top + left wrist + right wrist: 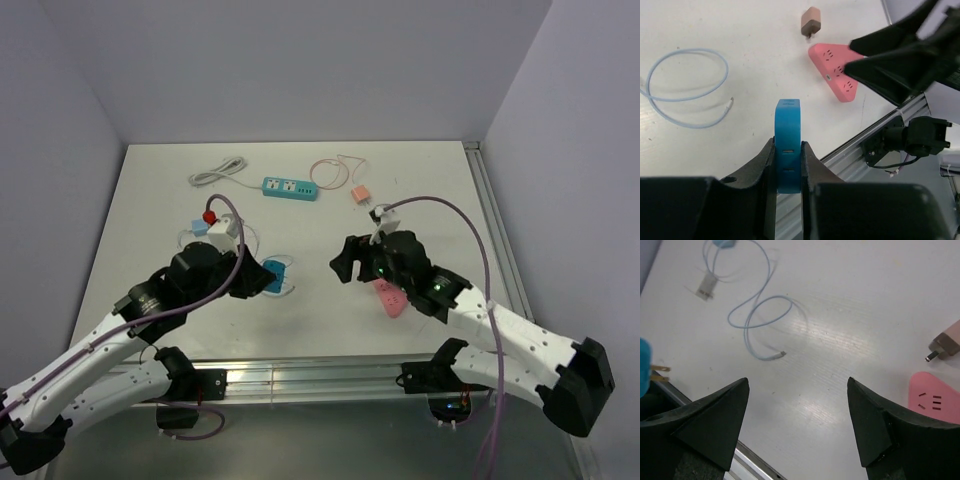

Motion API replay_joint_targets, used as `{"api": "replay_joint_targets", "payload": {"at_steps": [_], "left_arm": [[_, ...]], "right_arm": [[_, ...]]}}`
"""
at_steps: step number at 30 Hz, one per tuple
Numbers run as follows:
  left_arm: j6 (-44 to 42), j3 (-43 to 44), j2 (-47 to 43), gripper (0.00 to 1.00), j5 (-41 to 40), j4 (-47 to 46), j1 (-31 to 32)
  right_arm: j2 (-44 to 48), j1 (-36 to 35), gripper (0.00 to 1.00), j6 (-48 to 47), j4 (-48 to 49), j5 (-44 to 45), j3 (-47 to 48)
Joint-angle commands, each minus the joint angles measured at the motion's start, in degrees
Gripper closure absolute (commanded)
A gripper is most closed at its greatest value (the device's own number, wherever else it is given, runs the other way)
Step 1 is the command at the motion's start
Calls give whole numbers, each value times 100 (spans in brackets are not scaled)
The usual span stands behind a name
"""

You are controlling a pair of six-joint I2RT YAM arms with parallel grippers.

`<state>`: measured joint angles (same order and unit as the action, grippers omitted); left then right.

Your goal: Insert the plug

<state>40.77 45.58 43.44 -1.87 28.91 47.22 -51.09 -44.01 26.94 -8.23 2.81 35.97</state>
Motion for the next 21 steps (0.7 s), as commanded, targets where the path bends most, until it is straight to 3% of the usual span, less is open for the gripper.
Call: {"api": "replay_joint_targets", "payload": {"at_steps": [1, 4, 6, 8, 13, 21], "left_arm": [[-324, 47, -292, 100, -16, -209, -2], [-377, -5, -476, 100, 134, -315, -2], [-377, -23, -565, 100, 642, -377, 6], [-377, -32, -617, 100, 1064, -490, 6], [-368, -120, -714, 100, 2313, -842, 6], [-447, -199, -635, 100, 3271, -1203, 6]], "right_arm": [[-690, 164, 14, 233, -12, -524, 760], [-1218, 235, 23, 14, 599, -2034, 930], [-1184, 226, 24, 4, 1223, -3261, 703], [-904, 226, 24, 66, 2051, -3759, 272], [-578, 226, 25, 101, 2825, -5313, -63], [-296, 209, 34, 74, 2616, -5844, 244]]}}
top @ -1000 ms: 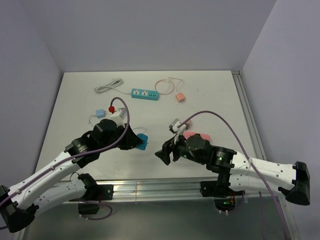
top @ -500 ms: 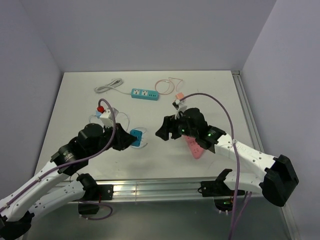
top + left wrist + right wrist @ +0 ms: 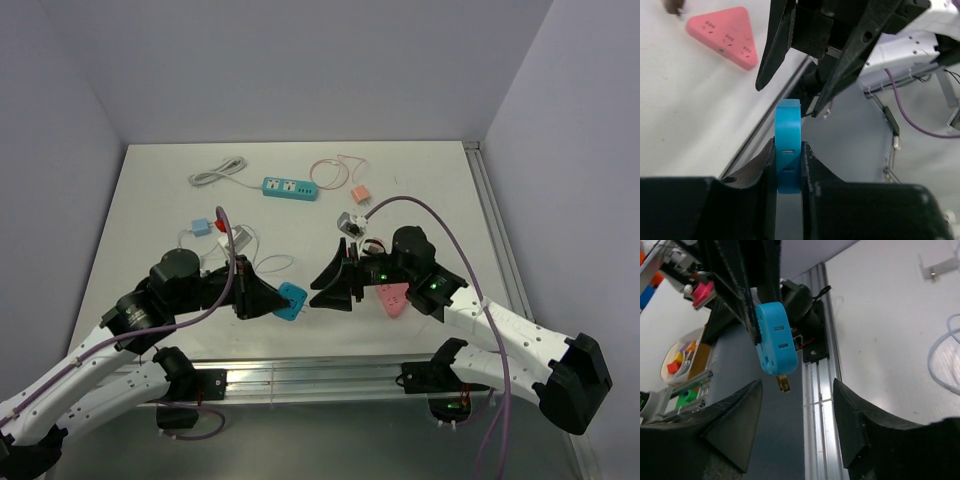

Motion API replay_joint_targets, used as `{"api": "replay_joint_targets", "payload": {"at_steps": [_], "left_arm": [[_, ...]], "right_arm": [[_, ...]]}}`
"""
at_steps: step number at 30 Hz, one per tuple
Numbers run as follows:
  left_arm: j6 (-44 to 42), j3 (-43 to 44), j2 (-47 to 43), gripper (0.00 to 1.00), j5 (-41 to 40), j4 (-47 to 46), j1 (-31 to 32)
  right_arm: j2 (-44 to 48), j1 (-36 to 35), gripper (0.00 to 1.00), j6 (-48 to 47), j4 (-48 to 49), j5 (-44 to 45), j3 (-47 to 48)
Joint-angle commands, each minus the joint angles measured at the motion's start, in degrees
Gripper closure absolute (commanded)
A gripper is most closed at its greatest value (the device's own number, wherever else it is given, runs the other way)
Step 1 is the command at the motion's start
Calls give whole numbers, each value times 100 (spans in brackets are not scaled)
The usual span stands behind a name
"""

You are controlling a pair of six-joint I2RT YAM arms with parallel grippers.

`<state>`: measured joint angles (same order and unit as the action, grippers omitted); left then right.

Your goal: Insert the plug

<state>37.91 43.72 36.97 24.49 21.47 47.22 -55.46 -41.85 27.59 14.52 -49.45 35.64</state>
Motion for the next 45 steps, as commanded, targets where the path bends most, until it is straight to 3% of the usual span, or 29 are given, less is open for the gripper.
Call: {"api": "replay_joint_targets", "payload": {"at_steps": [1, 9, 15, 17, 18, 21, 22, 24, 25, 28, 30, 32, 41, 45], "left_arm": [[-161, -13, 21, 100, 688, -460, -2], [-161, -66, 91, 100, 838, -600, -2], [-152, -83, 231, 100, 1022, -820, -2], [-187, -57, 275, 100, 1075, -803, -2], [-231, -40, 284, 100, 1101, -785, -2], [-319, -22, 284, 99, 1015, -698, -2], [-328, -4, 293, 80, 988, -654, 6], [-337, 4, 293, 63, 987, -679, -2], [-328, 4, 302, 49, 1014, -706, 6], [-389, 13, 407, 40, 1180, -750, -2], [-442, 48, 495, 43, 1260, -733, -2], [-495, 127, 627, 55, 1286, -627, 6], [-583, 128, 733, 54, 1471, -574, -2], [-618, 128, 785, 61, 1445, -530, -2]], "right_arm": [[115, -8, 36, 44, 401, -671, 355], [-210, -8, 50, 641, 955, -1242, 461], [-413, -210, 61, 545, 683, -1321, 786], [-457, -219, 83, 633, 701, -1304, 813], [-492, -236, 100, 642, 640, -1321, 865], [-466, -263, 100, 747, 613, -1242, 875], [-439, -271, 100, 843, 665, -1216, 866], [-404, -289, 100, 862, 552, -1076, 910], [-369, -333, 100, 914, 534, -1058, 927], [-325, -377, 100, 941, 394, -917, 997], [-342, -377, 100, 906, 288, -882, 1076], [-377, -395, 100, 941, 323, -908, 1086], [-650, -482, 100, 835, 94, -812, 1174], [-685, -500, 100, 844, 121, -820, 1226]]}}
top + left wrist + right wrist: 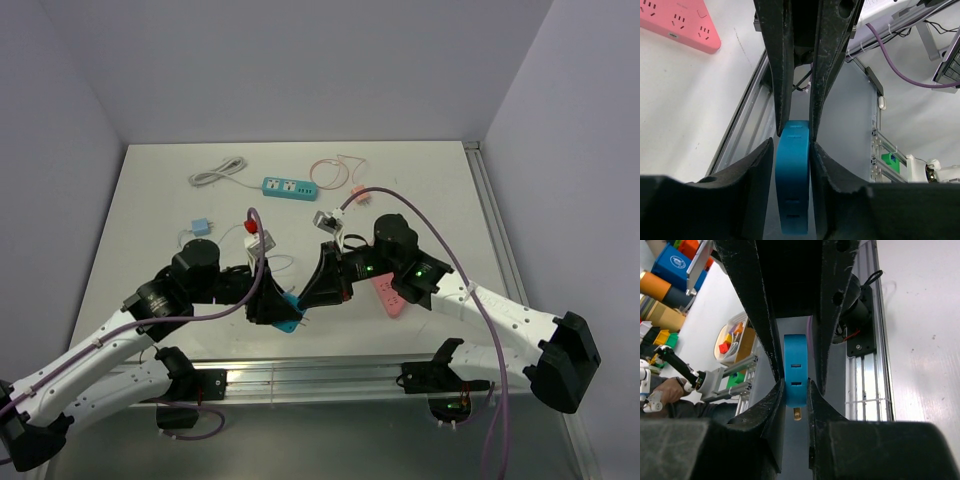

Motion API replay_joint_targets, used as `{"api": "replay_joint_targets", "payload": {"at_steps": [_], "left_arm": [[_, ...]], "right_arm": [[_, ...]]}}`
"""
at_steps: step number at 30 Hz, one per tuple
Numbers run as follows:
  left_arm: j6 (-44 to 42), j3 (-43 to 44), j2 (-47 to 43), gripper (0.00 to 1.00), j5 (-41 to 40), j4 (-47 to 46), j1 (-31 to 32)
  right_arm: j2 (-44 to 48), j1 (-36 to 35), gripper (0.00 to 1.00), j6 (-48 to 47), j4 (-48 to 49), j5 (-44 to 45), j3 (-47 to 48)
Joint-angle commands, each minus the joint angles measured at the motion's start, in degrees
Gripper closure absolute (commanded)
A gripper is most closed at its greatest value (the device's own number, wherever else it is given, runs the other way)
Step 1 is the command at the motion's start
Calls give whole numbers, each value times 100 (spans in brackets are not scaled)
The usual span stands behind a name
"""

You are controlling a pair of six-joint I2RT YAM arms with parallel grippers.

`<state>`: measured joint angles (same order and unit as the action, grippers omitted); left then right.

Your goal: Insert the plug

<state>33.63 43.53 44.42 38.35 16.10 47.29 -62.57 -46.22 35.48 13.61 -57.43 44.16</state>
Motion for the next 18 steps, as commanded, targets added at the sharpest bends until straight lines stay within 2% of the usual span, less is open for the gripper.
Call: {"api": "replay_joint_targets", "payload": {"at_steps": [1, 4, 10, 14, 18], "left_arm": [[-190, 147, 49, 63, 24, 25, -9], [-207, 147, 93, 65, 93, 51, -9], [-242, 147, 31, 53, 191, 69, -9], [-295, 174, -22, 60, 103, 244, 0], [-269, 174, -4, 63, 33, 210, -9]], "right_arm": [[8, -72, 100, 29, 169, -5, 383], [8, -72, 100, -67, -6, 39, 479], [-63, -63, 100, -147, -129, 109, 532], [-80, -72, 100, -86, -34, 56, 506], [-89, -80, 100, -112, -51, 30, 514]]}}
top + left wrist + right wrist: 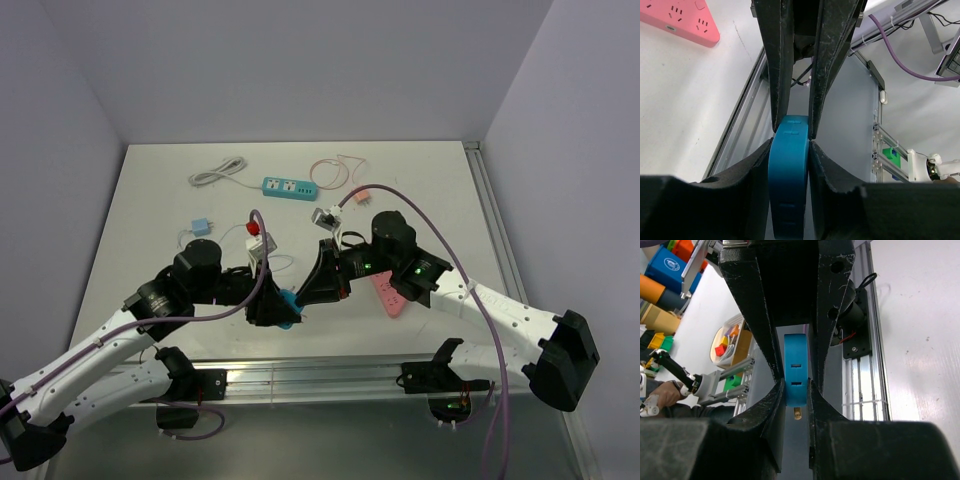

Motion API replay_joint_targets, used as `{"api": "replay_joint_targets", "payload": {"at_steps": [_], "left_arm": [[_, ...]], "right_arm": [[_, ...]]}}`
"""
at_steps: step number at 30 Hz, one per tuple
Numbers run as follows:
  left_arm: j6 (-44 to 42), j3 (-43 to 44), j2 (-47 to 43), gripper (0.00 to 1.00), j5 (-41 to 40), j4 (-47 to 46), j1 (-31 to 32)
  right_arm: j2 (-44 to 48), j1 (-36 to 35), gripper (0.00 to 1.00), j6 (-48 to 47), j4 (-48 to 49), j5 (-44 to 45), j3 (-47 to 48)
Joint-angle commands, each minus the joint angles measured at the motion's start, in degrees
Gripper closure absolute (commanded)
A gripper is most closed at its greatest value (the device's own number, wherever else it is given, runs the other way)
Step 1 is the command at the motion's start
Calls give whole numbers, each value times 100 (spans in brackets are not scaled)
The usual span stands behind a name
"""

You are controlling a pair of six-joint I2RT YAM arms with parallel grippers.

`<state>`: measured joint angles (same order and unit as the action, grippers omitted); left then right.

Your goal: Insert the plug

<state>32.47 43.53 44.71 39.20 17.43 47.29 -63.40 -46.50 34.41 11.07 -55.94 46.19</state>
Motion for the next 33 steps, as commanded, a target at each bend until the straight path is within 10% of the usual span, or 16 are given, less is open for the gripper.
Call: {"api": "replay_joint_targets", "payload": {"at_steps": [1, 6, 11, 15, 20, 22, 33], "left_arm": [[-144, 174, -6, 62, -70, 76, 0], [-127, 217, 20, 63, -106, 67, 0], [-118, 235, 20, 100, -193, 94, 0], [-109, 253, 47, 100, -456, 208, -9], [-118, 288, 56, 100, -1124, 445, 0], [-118, 305, 56, 100, -1581, 612, -9], [-74, 341, 144, 100, -3190, 1105, -9]], "right_arm": [[-6, -52, 100, -22, 176, -119, 311], [11, -114, 100, -163, 0, -83, 346], [12, -122, 100, -225, -88, -92, 320], [-129, -140, 100, -233, -131, -127, 364], [-121, -96, 46, -514, -728, 600, 487], [-15, 9, 8, -602, -922, 1030, 505], [-1471, 1143, 8, -525, -1302, 2597, 1348]]}}
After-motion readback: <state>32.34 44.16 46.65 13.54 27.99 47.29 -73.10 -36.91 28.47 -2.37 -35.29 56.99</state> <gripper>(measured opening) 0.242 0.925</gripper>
